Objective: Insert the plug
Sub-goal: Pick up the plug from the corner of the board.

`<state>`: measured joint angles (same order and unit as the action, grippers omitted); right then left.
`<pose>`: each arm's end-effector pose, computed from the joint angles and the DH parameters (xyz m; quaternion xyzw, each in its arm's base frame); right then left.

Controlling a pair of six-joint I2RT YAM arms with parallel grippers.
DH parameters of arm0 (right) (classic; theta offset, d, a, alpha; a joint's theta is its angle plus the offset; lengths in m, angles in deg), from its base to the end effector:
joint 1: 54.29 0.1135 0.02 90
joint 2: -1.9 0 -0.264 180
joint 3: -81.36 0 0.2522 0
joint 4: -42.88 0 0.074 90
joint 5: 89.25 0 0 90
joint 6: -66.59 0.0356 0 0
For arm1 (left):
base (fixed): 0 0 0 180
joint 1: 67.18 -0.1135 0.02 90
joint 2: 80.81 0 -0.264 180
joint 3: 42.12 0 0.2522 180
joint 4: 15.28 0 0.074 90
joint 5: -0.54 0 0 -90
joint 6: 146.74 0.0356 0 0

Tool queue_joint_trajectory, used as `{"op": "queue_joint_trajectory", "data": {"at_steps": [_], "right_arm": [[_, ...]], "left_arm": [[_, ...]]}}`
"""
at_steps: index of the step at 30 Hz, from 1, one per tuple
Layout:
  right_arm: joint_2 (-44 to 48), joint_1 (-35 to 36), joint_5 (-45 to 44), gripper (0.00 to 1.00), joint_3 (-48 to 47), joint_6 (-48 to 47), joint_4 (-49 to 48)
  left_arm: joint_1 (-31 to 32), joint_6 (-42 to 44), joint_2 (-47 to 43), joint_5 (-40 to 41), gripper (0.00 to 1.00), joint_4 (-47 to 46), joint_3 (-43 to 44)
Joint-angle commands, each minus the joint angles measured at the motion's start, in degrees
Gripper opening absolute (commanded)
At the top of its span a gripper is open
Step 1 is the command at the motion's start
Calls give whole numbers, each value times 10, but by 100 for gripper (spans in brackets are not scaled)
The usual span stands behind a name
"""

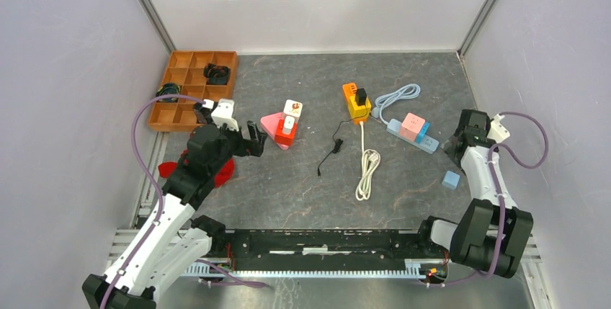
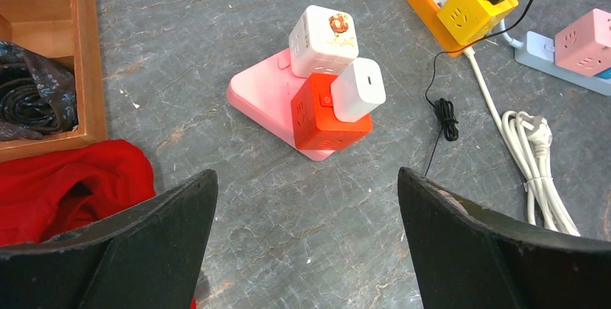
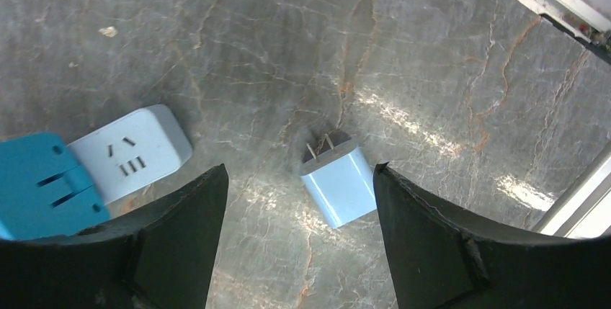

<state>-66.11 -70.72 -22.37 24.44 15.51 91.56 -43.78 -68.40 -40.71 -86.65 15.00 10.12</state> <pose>0.2093 -0.0763 0.2176 0.4856 0.8133 -0.1399 0.2883 0.1555 -0.0654 0.3025 0.0685 0.8067 -0.1578 0.5654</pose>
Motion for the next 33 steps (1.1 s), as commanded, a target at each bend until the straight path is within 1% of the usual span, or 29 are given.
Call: {"op": "queue_joint_trajectory", "data": {"at_steps": [1, 3, 6, 10, 16, 20, 23, 26, 30, 33], "right_arm": [[-6, -13, -20, 79, 24, 47, -38], [-8, -15, -19, 79, 42, 71, -50], [-16, -16, 3, 85, 62, 93, -71], [-32, -18, 16, 85, 64, 111, -59], [-51, -17, 28, 85, 81, 86, -72], [-62, -17, 32, 84, 77, 62, -59], [-53, -17, 23, 79, 82, 43, -60], [-43, -16, 35, 70, 97, 32, -69], [-39, -11, 73, 51, 112, 13, -80], [-29, 0, 110, 46, 108, -18, -92]], "left_arm": [[5, 29, 6, 0, 100, -21, -3], [7, 29, 11, -1, 100, -22, -4], [10, 32, 18, -1, 100, -20, 0], [11, 31, 18, 1, 100, -30, -2], [11, 37, 1, 37, 100, -30, -6], [10, 38, -16, 38, 100, -40, -16], [11, 41, -12, 36, 100, -45, -16], [11, 43, -10, 35, 100, -38, -11], [11, 34, -16, 35, 100, -35, -14], [10, 26, -12, 35, 100, -32, -14]]}}
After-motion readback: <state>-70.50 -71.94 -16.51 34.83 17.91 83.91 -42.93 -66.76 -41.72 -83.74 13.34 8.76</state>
